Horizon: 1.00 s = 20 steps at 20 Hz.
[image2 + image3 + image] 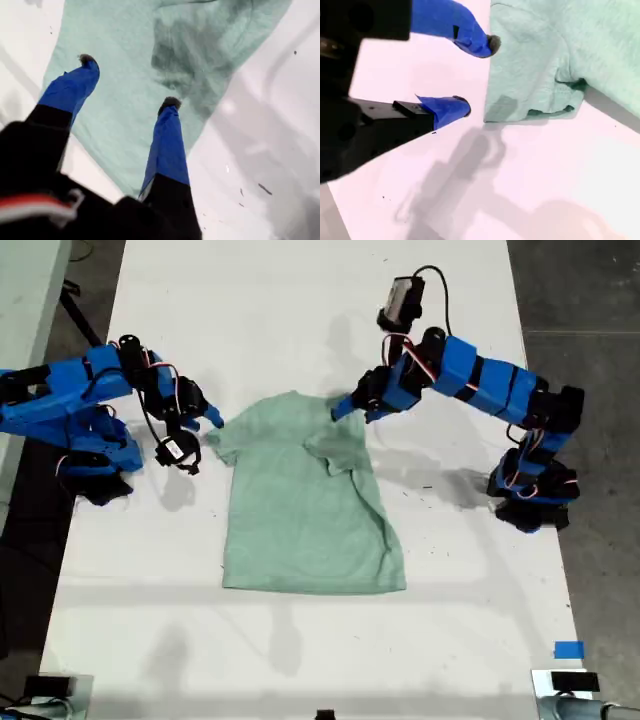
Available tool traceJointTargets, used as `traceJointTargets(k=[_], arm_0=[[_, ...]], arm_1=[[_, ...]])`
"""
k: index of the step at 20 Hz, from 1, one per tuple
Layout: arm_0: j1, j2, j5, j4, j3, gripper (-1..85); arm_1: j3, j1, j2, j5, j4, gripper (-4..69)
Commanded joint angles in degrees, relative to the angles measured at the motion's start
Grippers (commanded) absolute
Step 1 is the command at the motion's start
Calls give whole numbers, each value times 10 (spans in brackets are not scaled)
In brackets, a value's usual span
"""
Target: Fold t-shirt
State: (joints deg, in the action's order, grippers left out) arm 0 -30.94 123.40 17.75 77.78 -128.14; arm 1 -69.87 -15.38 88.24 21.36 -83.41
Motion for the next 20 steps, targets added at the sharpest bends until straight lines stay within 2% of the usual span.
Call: traceJointTargets(k=[1, 5, 8, 9, 11, 12, 15, 18, 20], arm_0=[[-17, -72, 7, -47, 4, 212], [-21, -197, 7, -66, 24, 241], [-26, -281, 7, -84, 33, 244], [-33, -306, 8, -94, 38, 195], [-47, -335, 13, -119, 40, 43], [-53, -348, 22, -127, 46, 9], [-64, -367, 37, -108, 91, 0], [-64, -305, 42, -75, 125, 0], [-69, -245, 43, -25, 164, 0]], arm_1=[[-26, 27, 66, -9, -12, 266], [-86, 47, 129, -31, -13, 312], [-127, 58, 185, -41, -13, 313], [-141, 62, 192, -45, -13, 309], [-166, 68, 192, -54, -11, 301], [-178, 70, 196, -59, -8, 292], [-204, 74, 221, -65, -2, 280], [-246, 73, 255, -76, 5, 234], [-279, 75, 272, -86, 15, 225]])
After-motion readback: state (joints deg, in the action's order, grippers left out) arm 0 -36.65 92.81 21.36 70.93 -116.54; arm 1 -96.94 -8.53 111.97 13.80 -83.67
